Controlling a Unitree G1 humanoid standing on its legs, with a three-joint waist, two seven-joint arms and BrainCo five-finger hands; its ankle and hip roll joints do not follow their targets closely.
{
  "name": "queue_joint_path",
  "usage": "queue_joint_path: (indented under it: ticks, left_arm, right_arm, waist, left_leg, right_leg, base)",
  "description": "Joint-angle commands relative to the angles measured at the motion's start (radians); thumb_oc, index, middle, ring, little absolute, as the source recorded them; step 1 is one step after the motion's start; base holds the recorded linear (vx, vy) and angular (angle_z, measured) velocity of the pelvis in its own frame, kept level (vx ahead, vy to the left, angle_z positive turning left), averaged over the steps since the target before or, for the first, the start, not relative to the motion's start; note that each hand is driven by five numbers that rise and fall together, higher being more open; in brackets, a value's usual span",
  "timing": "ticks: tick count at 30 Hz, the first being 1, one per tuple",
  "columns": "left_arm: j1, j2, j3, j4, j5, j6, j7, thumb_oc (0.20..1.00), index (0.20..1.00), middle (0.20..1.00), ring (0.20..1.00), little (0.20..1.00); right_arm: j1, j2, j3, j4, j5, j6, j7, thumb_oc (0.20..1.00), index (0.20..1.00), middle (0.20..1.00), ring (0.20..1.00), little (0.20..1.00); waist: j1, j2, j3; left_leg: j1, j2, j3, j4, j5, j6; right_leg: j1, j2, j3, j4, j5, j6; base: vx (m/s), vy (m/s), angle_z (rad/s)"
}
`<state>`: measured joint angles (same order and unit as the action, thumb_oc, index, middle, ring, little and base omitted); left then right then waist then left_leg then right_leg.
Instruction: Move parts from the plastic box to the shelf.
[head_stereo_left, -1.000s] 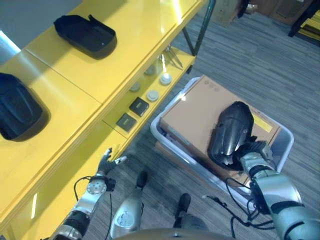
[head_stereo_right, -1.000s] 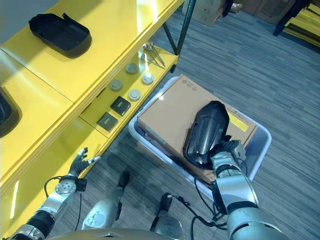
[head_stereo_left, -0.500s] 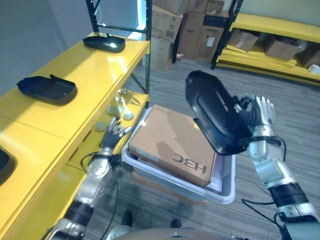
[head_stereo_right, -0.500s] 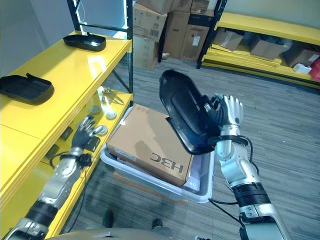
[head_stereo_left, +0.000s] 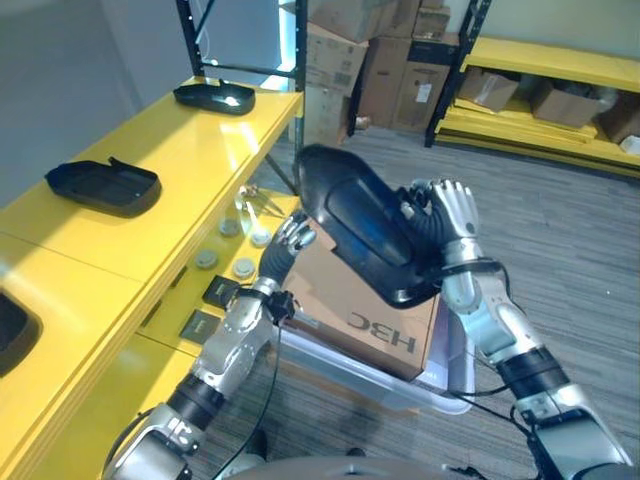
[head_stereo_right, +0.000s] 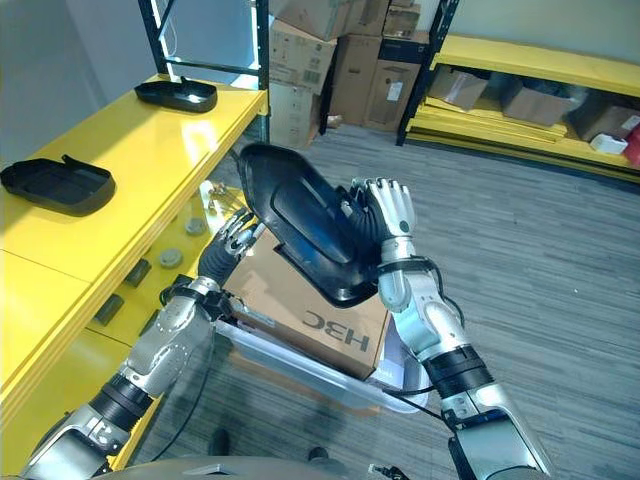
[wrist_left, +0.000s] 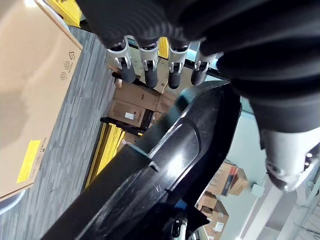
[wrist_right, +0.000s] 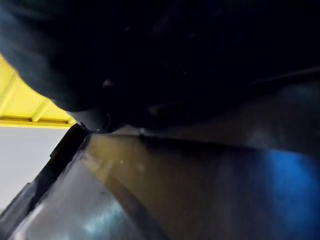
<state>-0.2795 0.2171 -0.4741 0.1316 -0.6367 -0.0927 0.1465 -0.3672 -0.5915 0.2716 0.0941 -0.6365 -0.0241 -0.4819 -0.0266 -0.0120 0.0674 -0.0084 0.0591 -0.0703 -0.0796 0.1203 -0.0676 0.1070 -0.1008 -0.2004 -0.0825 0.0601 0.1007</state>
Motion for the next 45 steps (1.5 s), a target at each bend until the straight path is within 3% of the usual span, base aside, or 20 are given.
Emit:
queue_joint_path:
  ticks: [1, 12, 24, 25, 26, 27, 37, 44, 45]
  left_arm:
    - [-0.084, -0.007, -0.014, 0.057, -0.012, -0.029, 0.003, 1.0, 1.0, 1.0, 1.0, 1.0]
    - [-0.112, -0.032, -0.023, 0.111, -0.007, -0.02, 0.044, 1.0, 1.0, 1.0, 1.0, 1.0]
    - [-0.145, -0.049, -0.016, 0.146, -0.003, -0.018, 0.073, 1.0, 1.0, 1.0, 1.0, 1.0]
    - [-0.149, -0.049, -0.011, 0.143, -0.009, -0.022, 0.077, 0.448, 0.448, 0.448, 0.448, 0.448]
    - [-0.149, -0.049, -0.011, 0.142, -0.009, -0.022, 0.077, 0.231, 0.231, 0.231, 0.231, 0.231]
    - [-0.147, -0.049, -0.004, 0.136, -0.011, -0.026, 0.079, 0.2, 0.2, 0.2, 0.2, 0.2]
    - [-0.125, -0.059, 0.078, 0.076, -0.053, -0.087, 0.106, 0.2, 0.2, 0.2, 0.2, 0.2]
    - [-0.118, -0.049, 0.121, 0.024, 0.002, -0.129, 0.129, 0.2, 0.2, 0.2, 0.2, 0.2]
    - [-0.116, -0.046, 0.125, 0.019, 0.017, -0.132, 0.136, 0.2, 0.2, 0.2, 0.2, 0.2]
  right_arm:
    - [-0.117, 0.001, -0.007, -0.016, -0.03, -0.031, -0.02, 0.2, 0.2, 0.2, 0.2, 0.2]
    - [-0.172, 0.041, 0.084, -0.047, -0.046, -0.048, 0.007, 0.2, 0.2, 0.2, 0.2, 0.2]
    - [-0.17, 0.092, 0.191, -0.16, 0.129, -0.144, 0.106, 0.2, 0.2, 0.2, 0.2, 0.2]
    - [-0.162, 0.101, 0.196, -0.174, 0.155, -0.154, 0.115, 0.2, 0.2, 0.2, 0.2, 0.2]
    - [-0.162, 0.101, 0.196, -0.175, 0.156, -0.154, 0.116, 0.2, 0.2, 0.2, 0.2, 0.2]
    - [-0.154, 0.107, 0.198, -0.185, 0.176, -0.16, 0.12, 0.2, 0.2, 0.2, 0.2, 0.2]
    - [-0.076, 0.154, 0.236, -0.228, 0.287, -0.194, 0.168, 0.2, 0.2, 0.2, 0.2, 0.2]
    - [0.001, 0.199, 0.213, -0.256, 0.414, -0.226, 0.181, 0.2, 0.2, 0.2, 0.2, 0.2]
    - [0.016, 0.206, 0.204, -0.262, 0.433, -0.234, 0.176, 0.398, 0.398, 0.398, 0.398, 0.398]
  waist:
    - [0.014, -0.023, -0.044]
    - [0.018, -0.024, -0.046]
    - [0.014, -0.023, -0.045]
    - [0.013, -0.023, -0.045]
    - [0.013, -0.023, -0.045]
    - [0.012, -0.023, -0.044]
    - [0.008, -0.028, -0.033]
    - [0.002, -0.035, -0.026]
    - [0.002, -0.035, -0.026]
  left_leg:
    - [0.007, 0.036, 0.017, 0.006, -0.087, -0.009]
    - [0.003, 0.031, 0.008, 0.009, -0.084, -0.007]
    - [-0.002, 0.026, 0.011, 0.009, -0.08, -0.006]
    - [-0.003, 0.026, 0.011, 0.009, -0.08, -0.006]
    - [-0.003, 0.026, 0.011, 0.009, -0.08, -0.006]
    - [-0.003, 0.026, 0.011, 0.009, -0.08, -0.005]
    - [-0.005, 0.027, 0.018, 0.01, -0.079, -0.007]
    - [0.001, 0.028, 0.026, 0.01, -0.087, -0.008]
    - [0.002, 0.028, 0.026, 0.01, -0.088, -0.007]
  right_leg:
    - [0.005, -0.065, -0.001, 0.034, -0.089, 0.047]
    - [0.007, -0.067, -0.012, 0.04, -0.091, 0.045]
    - [0.004, -0.071, -0.014, 0.04, -0.085, 0.046]
    - [0.002, -0.071, -0.014, 0.04, -0.085, 0.046]
    - [0.001, -0.071, -0.014, 0.041, -0.085, 0.046]
    - [0.001, -0.072, -0.014, 0.041, -0.085, 0.046]
    - [-0.005, -0.072, -0.008, 0.044, -0.084, 0.045]
    - [-0.005, -0.07, 0.002, 0.048, -0.093, 0.045]
    - [-0.005, -0.07, 0.001, 0.049, -0.093, 0.045]
  base:
    - [-0.01, 0.006, 0.06]
    - [0.0, 0.003, 0.02]
    - [0.0, 0.001, 0.01]
    - [0.0, 0.0, 0.0]
    - [0.0, 0.0, 0.0]
    - [0.0, 0.0, 0.0]
    - [0.0, 0.0, 0.0]
    - [0.0, 0.0, 0.0]
    - [0.0, 0.0, 0.0]
